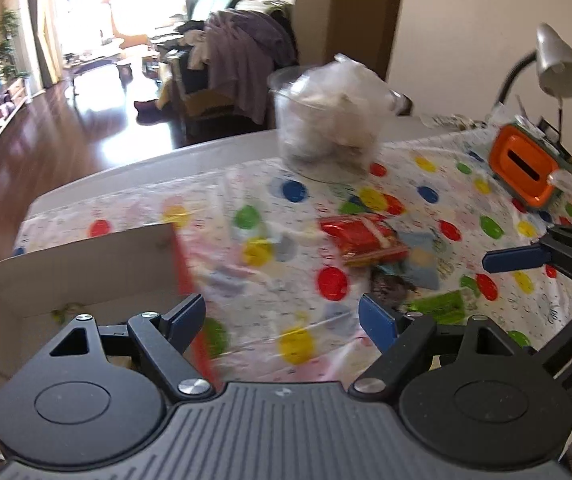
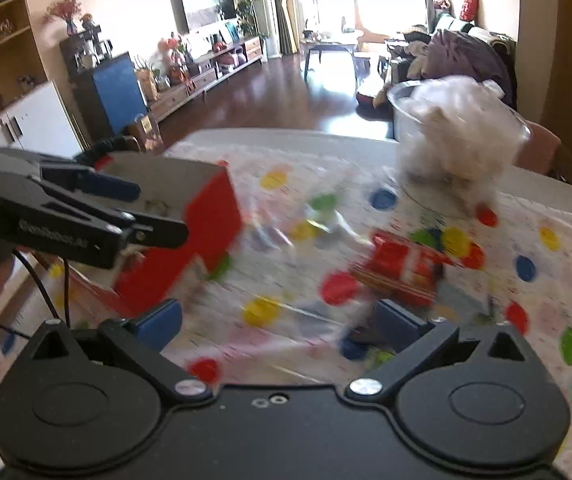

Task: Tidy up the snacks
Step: 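Move both tools back from the box to the snack pile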

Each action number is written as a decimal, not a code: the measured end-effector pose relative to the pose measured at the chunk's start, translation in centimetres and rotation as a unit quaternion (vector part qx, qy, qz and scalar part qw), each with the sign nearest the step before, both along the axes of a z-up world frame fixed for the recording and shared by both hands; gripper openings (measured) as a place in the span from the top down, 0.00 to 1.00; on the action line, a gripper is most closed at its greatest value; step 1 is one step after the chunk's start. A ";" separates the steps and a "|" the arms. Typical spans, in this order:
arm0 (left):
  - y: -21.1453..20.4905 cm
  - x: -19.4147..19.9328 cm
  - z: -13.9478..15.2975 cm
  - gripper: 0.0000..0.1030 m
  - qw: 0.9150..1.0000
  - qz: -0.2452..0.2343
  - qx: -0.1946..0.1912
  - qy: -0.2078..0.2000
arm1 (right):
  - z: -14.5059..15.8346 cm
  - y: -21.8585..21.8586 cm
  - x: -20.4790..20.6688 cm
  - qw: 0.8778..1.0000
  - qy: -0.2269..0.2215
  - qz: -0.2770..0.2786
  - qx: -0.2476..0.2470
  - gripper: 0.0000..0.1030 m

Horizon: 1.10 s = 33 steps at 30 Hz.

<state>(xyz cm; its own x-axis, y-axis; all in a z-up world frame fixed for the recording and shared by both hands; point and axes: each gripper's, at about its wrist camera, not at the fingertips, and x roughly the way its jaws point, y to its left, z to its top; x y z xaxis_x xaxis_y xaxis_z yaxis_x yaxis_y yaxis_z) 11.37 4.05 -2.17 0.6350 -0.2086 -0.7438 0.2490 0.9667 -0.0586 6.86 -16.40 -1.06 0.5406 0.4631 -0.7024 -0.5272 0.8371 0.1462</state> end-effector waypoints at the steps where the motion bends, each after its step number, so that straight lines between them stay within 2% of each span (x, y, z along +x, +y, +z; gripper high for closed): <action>1: -0.8 0.3 -0.3 0.18 1.000 -0.005 0.000 0.002 | -0.4 -0.8 0.2 1.000 0.003 0.000 -0.006 0.00; 8: -6.1 2.0 -2.8 0.18 0.999 -0.042 0.006 0.019 | -3.7 -5.0 1.9 0.999 0.021 0.020 -0.039 0.00; 13: -9.0 4.0 -4.7 0.18 0.997 -0.067 0.007 0.047 | -6.1 -6.8 3.2 0.996 0.022 0.057 -0.067 0.03; 21: -12.4 7.0 -7.2 0.18 0.992 -0.083 0.028 0.086 | -9.9 -7.7 5.6 0.988 0.044 0.103 -0.110 0.09; 23: -13.3 7.7 -7.9 0.18 0.991 -0.087 0.034 0.098 | -10.7 -7.7 5.9 0.985 0.045 0.114 -0.118 0.13; 30: -15.6 11.0 -10.7 0.19 0.980 -0.090 0.044 0.169 | -11.9 -7.4 6.7 0.982 0.045 0.143 -0.118 0.23; 33: -15.9 11.8 -11.5 0.19 0.979 -0.086 0.045 0.181 | -12.2 -7.2 6.8 0.979 0.039 0.158 -0.123 0.25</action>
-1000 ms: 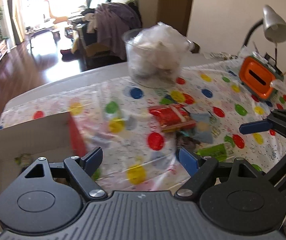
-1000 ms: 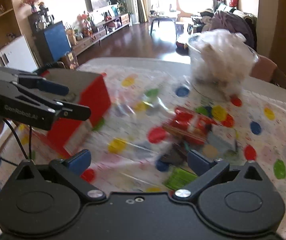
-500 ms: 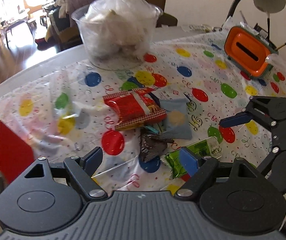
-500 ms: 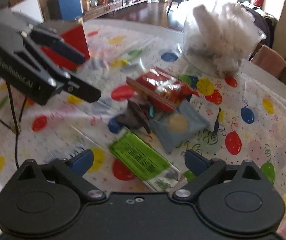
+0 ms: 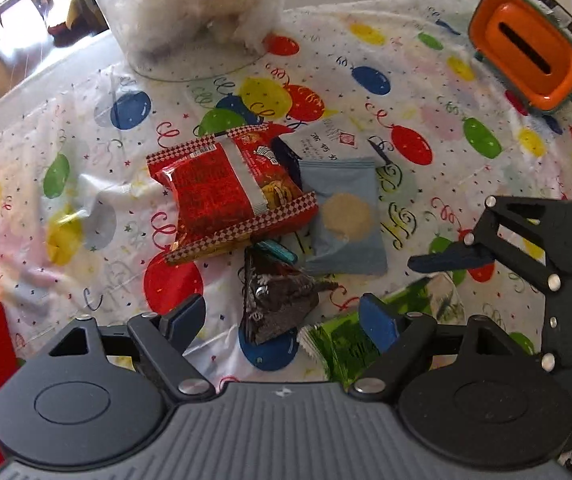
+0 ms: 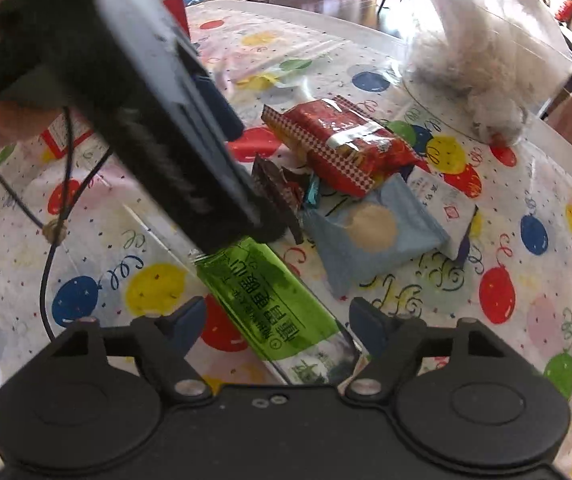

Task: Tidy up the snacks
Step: 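Move both tools back from the box to the snack pile, then grasp the foil chocolate with the left tool while the right tool grasps the green packet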

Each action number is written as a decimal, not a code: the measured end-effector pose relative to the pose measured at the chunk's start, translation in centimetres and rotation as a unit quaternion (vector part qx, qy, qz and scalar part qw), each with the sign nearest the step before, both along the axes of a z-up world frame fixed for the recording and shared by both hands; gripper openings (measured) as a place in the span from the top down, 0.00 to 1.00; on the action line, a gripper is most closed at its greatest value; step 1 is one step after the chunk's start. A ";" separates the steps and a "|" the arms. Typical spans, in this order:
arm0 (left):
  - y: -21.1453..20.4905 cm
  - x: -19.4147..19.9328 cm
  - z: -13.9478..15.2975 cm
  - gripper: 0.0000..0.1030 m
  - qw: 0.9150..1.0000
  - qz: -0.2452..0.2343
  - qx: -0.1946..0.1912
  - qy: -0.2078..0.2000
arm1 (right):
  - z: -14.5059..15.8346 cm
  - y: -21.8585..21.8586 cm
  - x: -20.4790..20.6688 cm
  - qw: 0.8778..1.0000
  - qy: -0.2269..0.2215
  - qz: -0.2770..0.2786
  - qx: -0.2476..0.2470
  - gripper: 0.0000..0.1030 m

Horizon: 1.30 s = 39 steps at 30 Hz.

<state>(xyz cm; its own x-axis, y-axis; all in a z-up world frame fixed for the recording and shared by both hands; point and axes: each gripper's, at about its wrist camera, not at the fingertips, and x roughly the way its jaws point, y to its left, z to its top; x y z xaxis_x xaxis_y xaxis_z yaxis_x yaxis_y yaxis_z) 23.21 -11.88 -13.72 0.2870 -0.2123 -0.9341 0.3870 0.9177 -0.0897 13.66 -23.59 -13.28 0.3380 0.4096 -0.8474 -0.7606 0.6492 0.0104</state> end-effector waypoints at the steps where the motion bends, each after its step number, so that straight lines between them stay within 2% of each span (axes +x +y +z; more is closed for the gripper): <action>1: -0.1 0.3 -0.3 0.19 1.000 0.001 -0.001 0.007 | -0.1 0.1 0.0 1.000 0.000 0.007 0.000 0.27; 8: -0.1 2.1 -1.7 0.19 0.999 0.016 -0.004 0.040 | -0.7 0.2 0.3 1.000 -0.003 0.026 -0.002 0.30; 14: -0.6 2.7 -2.4 0.19 0.999 0.016 0.005 0.047 | -1.2 0.4 0.4 0.999 -0.006 0.032 -0.004 0.33; 18: -0.9 2.8 -2.6 0.31 0.999 0.017 0.013 0.048 | -1.3 0.5 0.3 0.999 -0.011 0.036 -0.003 0.35; 19: -1.0 2.9 -2.6 0.31 0.999 0.018 0.015 0.046 | -1.3 0.5 0.2 0.999 -0.012 0.037 -0.002 0.37; 20: -1.0 2.9 -2.6 0.32 0.999 0.018 0.017 0.046 | -1.3 0.5 0.2 0.999 -0.010 0.037 -0.001 0.41; 22: -1.1 2.8 -2.5 0.41 0.999 0.018 0.022 0.043 | -1.2 0.5 0.0 0.999 -0.006 0.036 0.001 0.45; 25: -0.9 2.6 -2.4 0.46 0.999 0.019 0.026 0.041 | -0.9 0.7 -0.8 0.999 -0.008 0.039 -0.001 0.55; 32: 0.8 1.5 -2.0 0.49 0.999 0.033 0.012 0.036 | -0.8 1.0 -2.2 1.000 -0.002 0.013 0.007 0.58; 39: 3.8 -0.1 -0.9 0.50 0.997 0.068 -0.010 0.027 | -0.5 0.5 -3.6 0.998 0.020 -0.052 0.035 0.60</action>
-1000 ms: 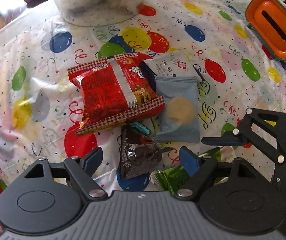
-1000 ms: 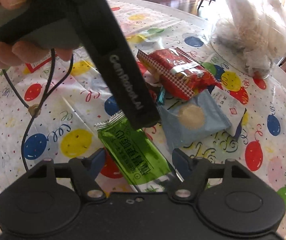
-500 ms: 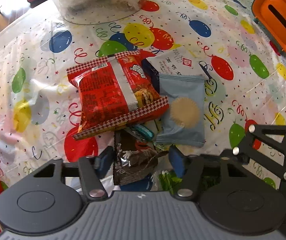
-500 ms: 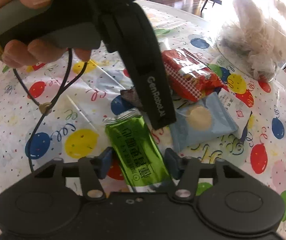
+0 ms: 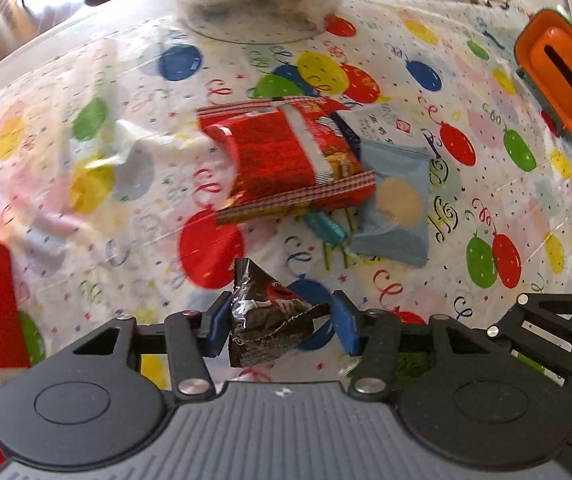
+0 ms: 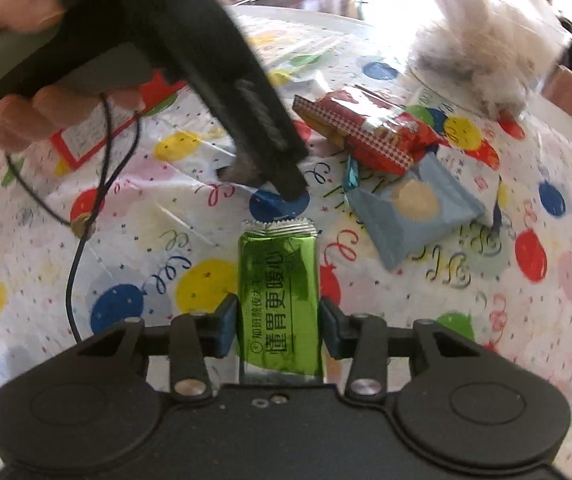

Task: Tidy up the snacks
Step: 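Carry the foil chocolate and green packet into the red box and open both tools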

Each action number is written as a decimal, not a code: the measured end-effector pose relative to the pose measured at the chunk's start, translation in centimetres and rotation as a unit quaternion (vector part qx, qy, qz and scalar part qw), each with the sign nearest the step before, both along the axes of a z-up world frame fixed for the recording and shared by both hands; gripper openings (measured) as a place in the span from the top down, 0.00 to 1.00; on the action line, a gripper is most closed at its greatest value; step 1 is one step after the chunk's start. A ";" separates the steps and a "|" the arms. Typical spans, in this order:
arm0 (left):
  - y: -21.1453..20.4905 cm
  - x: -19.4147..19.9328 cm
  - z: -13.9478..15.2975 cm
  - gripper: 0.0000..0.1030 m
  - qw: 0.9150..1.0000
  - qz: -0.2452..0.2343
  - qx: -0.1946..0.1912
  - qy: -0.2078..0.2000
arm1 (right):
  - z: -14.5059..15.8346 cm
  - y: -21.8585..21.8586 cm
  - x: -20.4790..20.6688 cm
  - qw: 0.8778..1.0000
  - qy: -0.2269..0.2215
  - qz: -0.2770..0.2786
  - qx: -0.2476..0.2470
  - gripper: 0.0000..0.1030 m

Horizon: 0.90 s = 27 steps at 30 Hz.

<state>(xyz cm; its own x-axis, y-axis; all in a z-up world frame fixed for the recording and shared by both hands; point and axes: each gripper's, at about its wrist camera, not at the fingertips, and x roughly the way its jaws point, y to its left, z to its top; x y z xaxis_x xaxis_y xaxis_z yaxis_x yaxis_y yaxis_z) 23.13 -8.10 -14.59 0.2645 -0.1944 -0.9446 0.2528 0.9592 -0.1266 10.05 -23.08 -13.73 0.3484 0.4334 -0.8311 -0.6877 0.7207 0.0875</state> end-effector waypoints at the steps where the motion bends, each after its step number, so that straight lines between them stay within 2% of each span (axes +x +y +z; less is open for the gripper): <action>1: 0.4 -0.2 0.2 0.50 1.000 0.006 -0.003 -0.002 | 0.1 -0.1 -0.2 1.000 0.001 -0.008 0.002 0.60; 10: 3.2 -3.4 3.6 0.50 0.998 0.023 -0.036 -0.041 | 2.7 -0.6 -1.2 0.996 0.002 -0.079 0.029 0.60; 17: 5.3 -6.4 7.3 0.50 0.995 0.021 -0.042 -0.087 | 6.4 0.7 -2.4 0.994 -0.013 -0.098 0.047 0.60; 27: 10.6 -9.4 11.6 0.50 0.990 0.032 -0.042 -0.133 | 10.7 5.4 -2.9 0.991 -0.040 -0.110 0.063 0.60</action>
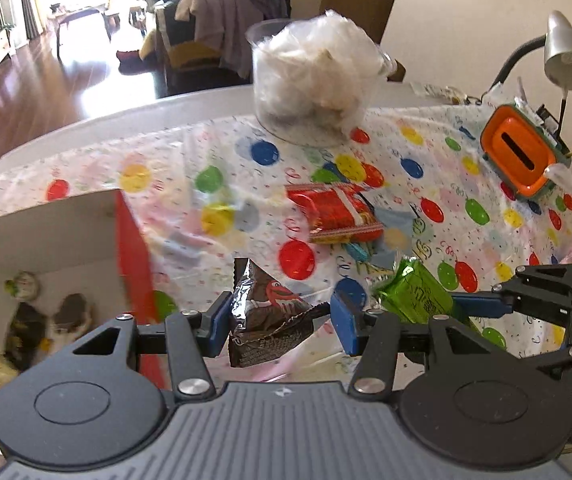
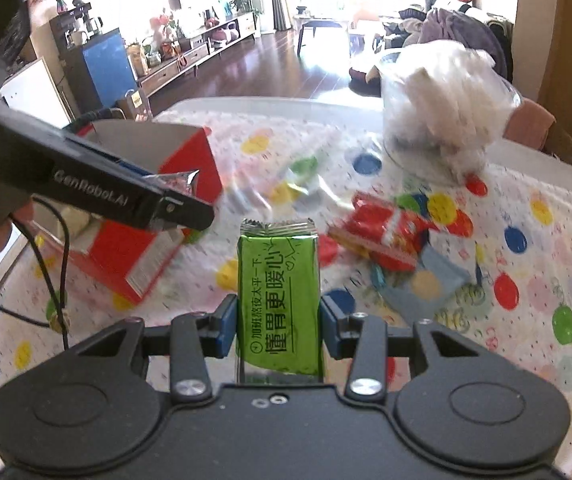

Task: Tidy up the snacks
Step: 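Carry the foil chocolate and green packet into the red box and open both tools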

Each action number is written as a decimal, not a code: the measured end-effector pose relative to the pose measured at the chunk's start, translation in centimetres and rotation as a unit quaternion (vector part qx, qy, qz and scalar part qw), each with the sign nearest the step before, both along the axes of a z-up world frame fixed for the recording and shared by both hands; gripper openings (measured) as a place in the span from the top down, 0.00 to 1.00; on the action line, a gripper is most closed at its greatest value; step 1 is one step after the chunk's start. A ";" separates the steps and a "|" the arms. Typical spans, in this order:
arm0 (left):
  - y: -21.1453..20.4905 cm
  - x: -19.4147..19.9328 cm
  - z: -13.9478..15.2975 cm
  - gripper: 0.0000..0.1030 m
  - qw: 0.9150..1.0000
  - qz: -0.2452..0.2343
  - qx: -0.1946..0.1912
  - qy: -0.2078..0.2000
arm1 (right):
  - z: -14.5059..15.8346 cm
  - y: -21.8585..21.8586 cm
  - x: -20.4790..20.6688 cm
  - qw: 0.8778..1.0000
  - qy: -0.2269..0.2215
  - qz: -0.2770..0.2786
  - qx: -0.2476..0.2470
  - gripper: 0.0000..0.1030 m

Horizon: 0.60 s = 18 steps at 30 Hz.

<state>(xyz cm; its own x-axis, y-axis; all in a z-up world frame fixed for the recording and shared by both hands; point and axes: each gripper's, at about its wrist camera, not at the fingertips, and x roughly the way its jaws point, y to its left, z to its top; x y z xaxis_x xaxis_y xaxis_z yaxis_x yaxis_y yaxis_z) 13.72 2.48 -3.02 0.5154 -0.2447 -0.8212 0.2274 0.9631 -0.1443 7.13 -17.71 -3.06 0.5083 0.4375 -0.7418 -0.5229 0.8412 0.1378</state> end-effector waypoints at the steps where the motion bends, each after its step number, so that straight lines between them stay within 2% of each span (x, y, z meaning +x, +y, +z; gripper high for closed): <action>1: 0.5 -0.2 0.3 0.50 1.000 0.001 0.001 -0.002 | 0.3 0.7 0.0 1.000 -0.003 0.000 0.000 0.60; 9: 5.7 -1.4 2.1 0.50 0.999 0.021 0.017 -0.027 | 2.7 6.6 0.2 1.000 -0.028 0.011 0.005 0.60; 18: 12.0 -2.0 3.1 0.50 0.998 0.051 0.027 -0.040 | 3.7 13.4 1.6 0.999 -0.029 0.021 0.007 0.60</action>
